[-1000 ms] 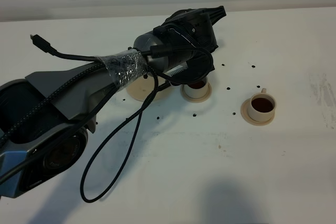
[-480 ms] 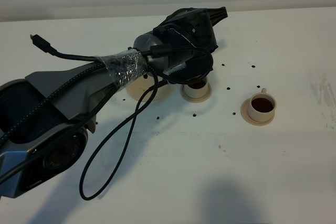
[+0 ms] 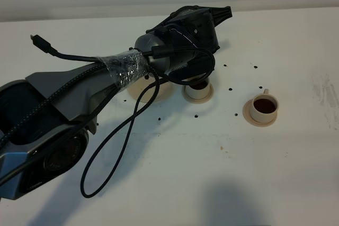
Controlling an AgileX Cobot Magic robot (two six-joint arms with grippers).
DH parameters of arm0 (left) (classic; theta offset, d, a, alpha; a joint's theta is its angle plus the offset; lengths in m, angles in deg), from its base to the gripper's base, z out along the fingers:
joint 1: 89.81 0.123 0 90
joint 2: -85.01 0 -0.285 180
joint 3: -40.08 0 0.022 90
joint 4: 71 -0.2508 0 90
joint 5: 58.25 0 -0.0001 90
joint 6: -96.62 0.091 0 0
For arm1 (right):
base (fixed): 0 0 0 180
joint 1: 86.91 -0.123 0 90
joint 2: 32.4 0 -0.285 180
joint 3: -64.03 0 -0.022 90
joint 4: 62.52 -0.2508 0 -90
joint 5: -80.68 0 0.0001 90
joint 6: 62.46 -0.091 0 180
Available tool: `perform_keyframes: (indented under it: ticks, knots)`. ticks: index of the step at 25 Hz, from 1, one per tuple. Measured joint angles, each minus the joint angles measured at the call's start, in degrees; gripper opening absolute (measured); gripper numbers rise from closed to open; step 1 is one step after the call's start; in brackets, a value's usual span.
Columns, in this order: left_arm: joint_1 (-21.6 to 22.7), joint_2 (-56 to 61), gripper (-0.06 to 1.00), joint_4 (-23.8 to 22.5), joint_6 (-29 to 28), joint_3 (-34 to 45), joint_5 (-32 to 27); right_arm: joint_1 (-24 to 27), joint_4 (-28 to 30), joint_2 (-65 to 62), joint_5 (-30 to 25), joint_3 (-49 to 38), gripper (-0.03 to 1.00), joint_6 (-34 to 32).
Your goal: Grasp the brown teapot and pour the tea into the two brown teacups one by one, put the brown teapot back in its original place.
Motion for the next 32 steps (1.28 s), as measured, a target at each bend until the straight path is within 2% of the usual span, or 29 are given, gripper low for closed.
perform_keyframes:
  ticks: [18,25,28,32]
  knots:
    - [0.0,0.0,0.08,0.2,0.0,0.0,0.1,0.0,0.0,0.0,0.0,0.0,0.22,0.0]
    - [0.0,0.0,0.08,6.6,0.0,0.0,-3.2,0.0,0.0,0.0,0.0,0.0,0.22,0.0]
    - [0.0,0.0,0.08,7.3,-0.5,0.0,-5.6,0.0,0.0,0.0,0.0,0.0,0.22,0.0]
    - [0.3,0.0,0.08,7.4,-4.3,0.0,-7.4,0.0,0.0,0.0,0.0,0.0,0.22,0.0]
